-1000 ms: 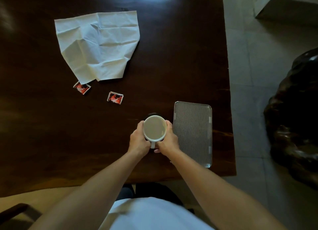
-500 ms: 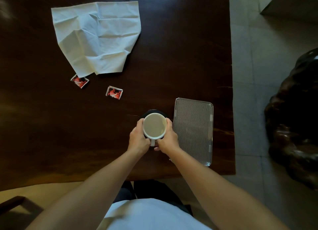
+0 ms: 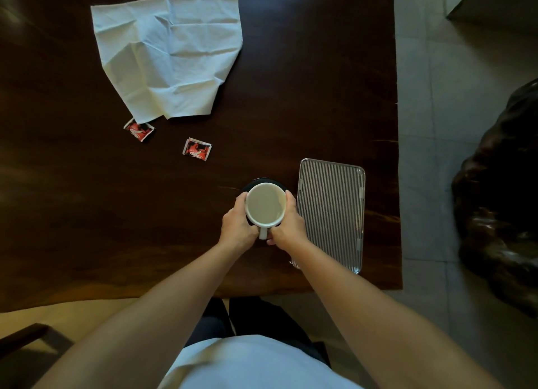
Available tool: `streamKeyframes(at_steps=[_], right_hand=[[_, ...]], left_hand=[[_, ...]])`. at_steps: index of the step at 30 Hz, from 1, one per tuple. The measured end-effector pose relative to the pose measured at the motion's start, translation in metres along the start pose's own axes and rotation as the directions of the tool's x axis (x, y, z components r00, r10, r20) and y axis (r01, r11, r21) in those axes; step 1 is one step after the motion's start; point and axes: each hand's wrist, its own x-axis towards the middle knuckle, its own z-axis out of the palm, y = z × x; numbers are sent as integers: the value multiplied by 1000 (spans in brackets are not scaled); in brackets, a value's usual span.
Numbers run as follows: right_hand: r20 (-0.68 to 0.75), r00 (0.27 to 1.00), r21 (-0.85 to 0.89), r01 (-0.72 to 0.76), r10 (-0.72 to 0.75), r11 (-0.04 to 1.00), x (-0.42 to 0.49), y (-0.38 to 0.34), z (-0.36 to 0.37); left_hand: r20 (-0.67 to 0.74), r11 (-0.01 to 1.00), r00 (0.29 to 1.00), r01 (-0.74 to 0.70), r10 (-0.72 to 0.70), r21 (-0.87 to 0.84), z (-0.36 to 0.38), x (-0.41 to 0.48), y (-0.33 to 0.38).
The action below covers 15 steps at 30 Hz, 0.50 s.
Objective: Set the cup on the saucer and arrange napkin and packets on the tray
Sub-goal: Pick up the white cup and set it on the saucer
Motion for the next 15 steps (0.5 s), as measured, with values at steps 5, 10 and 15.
streamKeyframes(at_steps=[5,10,15], right_hand=[[-4,999,-148,-42,42,988,-2,-3,-4],[-158,982,-336,42,-100,941,-6,-6,-9],[-305,920,-452,87,-246,888,-19,-10,-10]], left_hand=[[42,999,998,43,-44,31,-4,1,2],[64,985,991,110,-119,131,-12,-1,8],[11,972,999,38,-42,232,-28,-14,6]])
